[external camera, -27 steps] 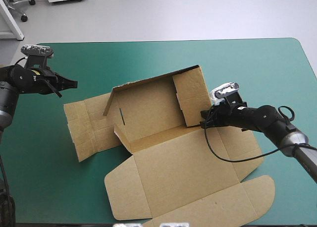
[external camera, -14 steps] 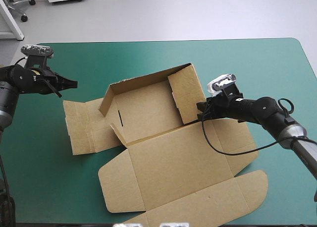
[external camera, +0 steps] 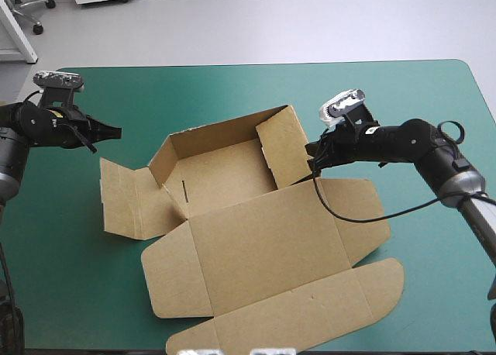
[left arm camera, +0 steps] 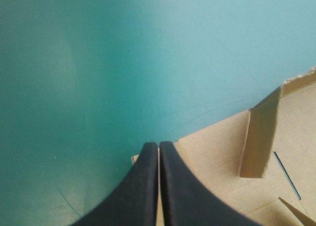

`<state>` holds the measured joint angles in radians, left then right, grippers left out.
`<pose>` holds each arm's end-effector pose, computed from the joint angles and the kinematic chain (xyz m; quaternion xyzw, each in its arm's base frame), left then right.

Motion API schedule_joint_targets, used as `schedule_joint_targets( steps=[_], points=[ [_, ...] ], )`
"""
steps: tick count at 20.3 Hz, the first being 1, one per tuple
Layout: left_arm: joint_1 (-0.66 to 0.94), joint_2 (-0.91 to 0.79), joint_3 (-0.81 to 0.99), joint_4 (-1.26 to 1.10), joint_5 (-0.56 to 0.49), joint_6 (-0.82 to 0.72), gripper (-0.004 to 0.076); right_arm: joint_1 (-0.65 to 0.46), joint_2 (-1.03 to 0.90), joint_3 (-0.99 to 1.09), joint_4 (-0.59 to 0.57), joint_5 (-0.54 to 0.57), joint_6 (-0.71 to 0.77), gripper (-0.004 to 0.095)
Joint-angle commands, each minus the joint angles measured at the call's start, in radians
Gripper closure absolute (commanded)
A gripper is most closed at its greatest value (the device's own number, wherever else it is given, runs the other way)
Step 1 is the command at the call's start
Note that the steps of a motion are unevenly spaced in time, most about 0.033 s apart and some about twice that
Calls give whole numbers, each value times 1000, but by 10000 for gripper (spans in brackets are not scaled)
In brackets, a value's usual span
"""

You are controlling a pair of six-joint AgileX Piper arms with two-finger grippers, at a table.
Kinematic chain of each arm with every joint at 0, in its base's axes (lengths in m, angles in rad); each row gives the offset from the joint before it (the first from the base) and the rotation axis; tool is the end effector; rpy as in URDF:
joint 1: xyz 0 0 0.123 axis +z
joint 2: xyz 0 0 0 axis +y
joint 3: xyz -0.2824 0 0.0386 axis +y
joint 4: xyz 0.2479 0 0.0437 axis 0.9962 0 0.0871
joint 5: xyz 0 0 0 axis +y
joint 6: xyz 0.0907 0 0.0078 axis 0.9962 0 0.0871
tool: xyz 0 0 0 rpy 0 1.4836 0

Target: Fold the box

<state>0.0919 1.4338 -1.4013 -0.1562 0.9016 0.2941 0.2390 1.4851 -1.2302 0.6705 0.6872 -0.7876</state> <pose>0.3087 0.0173 0.3762 0.0706 0.9300 -0.0053 0.3607 0.3091 0.1123 0.3310 -0.2905 0.8516 0.1843 0.3956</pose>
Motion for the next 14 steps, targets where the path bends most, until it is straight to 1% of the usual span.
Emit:
schedule_joint_targets(
  steps=[1,3,4,6,7,9,12,14],
  points=[
    [1,-33,-35,-17,-40,-10,724,-2,1,-108,-39,60,91,489],
    [1,-33,-35,-17,-40,-10,724,-2,14,-169,-69,117,148,489],
    [1,-33,-35,-17,-39,-10,724,-2,19,-183,-77,128,155,487],
    [1,-33,-35,-17,-39,-10,724,-2,23,-228,-113,164,193,439],
    [1,-33,-35,-17,-39,-10,724,-2,23,-248,-136,188,234,391],
    [1,-33,-35,-17,-39,-10,724,-2,23,-261,-171,207,298,348],
    [1,-33,-35,-17,-40,-10,724,-2,62,-289,-180,255,362,347],
    [1,-33,-35,-17,-40,-10,724,-2,122,-337,-181,346,409,347]
  ],
)
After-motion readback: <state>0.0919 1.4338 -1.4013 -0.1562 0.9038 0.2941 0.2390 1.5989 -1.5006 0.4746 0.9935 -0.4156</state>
